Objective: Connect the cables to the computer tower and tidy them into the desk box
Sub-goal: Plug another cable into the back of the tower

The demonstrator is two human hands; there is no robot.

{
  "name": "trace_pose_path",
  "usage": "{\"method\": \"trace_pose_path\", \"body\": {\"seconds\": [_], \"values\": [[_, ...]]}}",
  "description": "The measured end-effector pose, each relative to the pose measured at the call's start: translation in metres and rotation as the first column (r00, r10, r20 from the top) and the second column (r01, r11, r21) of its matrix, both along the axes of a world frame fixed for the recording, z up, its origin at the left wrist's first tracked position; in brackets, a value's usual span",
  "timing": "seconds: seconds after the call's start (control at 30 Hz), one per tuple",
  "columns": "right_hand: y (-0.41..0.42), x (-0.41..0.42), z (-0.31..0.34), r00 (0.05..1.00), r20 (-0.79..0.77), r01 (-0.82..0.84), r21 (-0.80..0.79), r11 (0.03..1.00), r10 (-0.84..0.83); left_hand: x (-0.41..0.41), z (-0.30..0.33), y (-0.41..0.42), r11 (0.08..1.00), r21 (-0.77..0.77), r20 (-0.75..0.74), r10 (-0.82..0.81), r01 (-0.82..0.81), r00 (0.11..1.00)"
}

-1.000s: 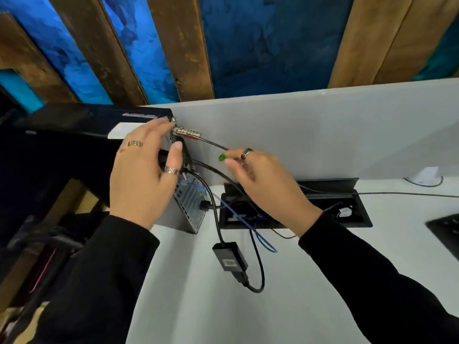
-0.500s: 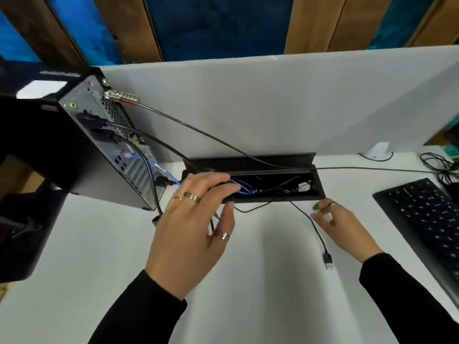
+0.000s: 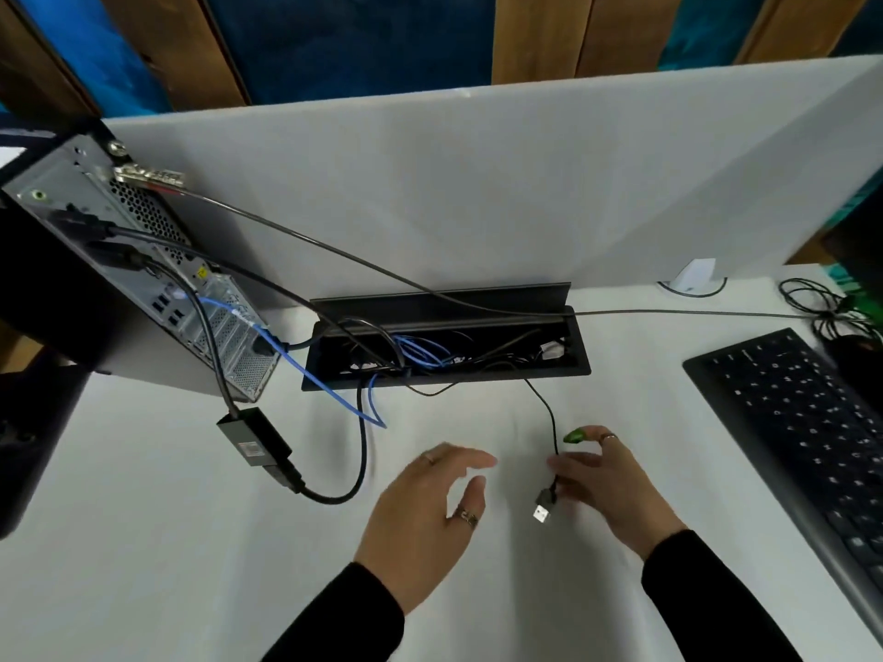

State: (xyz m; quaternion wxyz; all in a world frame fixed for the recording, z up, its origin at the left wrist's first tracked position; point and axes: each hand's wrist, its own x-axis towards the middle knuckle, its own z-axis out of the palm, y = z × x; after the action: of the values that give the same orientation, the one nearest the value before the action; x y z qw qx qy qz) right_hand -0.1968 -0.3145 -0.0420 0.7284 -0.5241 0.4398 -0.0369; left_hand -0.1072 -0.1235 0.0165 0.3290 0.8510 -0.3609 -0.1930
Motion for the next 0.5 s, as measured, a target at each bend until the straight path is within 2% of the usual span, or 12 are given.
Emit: {"method": "trace_pose_path", "body": {"seconds": [0.1, 0.2, 0.27, 0.33, 0.5], "values": [[0.016, -0.001, 0.008, 0.989, 0.128, 0.051, 0.214, 0.975, -0.080, -0.016, -0.011, -0.008, 0.999, 0.009, -0.241, 0.044, -0.043, 0.969], [0.031, -0.001, 0.015, 0.976, 0.195, 0.024, 0.360, 0.933, -0.101, -0.028, -0.010, -0.012, 0.995, -0.024, -0.456, 0.074, -0.096, 0.887], [0.039, 0.000, 0.021, 0.967, 0.230, -0.002, 0.434, 0.901, -0.109, -0.032, -0.009, -0.012, 0.996, -0.046, -0.454, 0.047, -0.076, 0.890], [0.045, 0.003, 0.027, 0.960, 0.254, -0.017, 0.481, 0.877, -0.121, -0.032, -0.008, -0.011, 0.994, -0.087, -0.383, 0.034, -0.073, 0.923], [0.053, 0.014, 0.037, 0.946, 0.292, -0.020, 0.483, 0.875, -0.139, -0.023, -0.002, -0.007, 0.959, -0.199, -0.273, 0.146, -0.204, 0.951]]}}
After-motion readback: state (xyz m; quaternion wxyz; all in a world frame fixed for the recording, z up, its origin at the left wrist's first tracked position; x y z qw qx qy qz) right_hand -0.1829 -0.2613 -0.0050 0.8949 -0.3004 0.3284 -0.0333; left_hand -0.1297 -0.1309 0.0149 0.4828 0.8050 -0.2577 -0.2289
